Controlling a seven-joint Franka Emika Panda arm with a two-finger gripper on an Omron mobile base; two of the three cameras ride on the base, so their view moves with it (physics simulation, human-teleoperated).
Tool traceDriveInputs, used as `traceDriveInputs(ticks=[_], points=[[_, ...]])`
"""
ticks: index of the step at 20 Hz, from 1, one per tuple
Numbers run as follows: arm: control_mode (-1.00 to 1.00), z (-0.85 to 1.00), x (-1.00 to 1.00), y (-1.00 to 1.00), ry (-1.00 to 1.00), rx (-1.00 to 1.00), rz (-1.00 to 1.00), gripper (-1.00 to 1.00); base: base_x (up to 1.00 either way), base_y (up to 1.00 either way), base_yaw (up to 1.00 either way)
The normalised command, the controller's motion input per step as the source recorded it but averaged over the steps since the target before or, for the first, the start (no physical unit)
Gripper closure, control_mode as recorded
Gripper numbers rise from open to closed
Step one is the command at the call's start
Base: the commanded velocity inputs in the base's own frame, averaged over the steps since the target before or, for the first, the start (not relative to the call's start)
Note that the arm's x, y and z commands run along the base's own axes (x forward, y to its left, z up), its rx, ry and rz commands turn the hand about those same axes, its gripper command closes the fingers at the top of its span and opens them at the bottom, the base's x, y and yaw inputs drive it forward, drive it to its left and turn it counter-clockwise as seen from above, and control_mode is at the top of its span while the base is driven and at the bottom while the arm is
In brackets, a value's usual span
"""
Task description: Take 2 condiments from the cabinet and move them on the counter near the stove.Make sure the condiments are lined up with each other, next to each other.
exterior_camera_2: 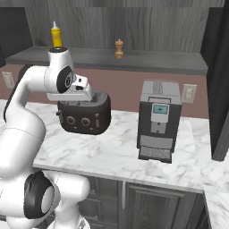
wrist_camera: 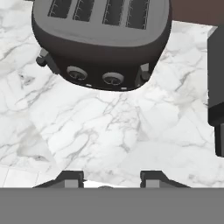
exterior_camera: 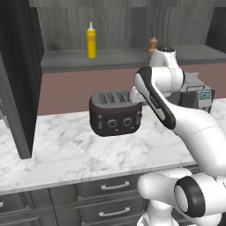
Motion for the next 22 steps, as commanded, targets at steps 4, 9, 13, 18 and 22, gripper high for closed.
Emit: traceDriveInputs(ticks=[4,9,13,18,22], points=[[-1.0,0.0,0.01,0.0,-0.01,0.0,0.06,-1.0,0.0,0.0,0.0],[-1.0,0.06,0.0,0.0,-0.2,0.0,0.0,-1.0,0.0,0.0,0.0],[-1.0,0.04,0.09,-0.09,0.02,0.03,-0.11,-1.0,0.0,0.0,0.0],[-1.0,0.0,-0.04,0.0,-0.02,0.0,-0.01,-1.0,0.0,0.0,0.0],[-1.0,0.18,-0.1,0.0,-0.27,0.0,-0.17,-1.0,0.0,0.0,0.0]])
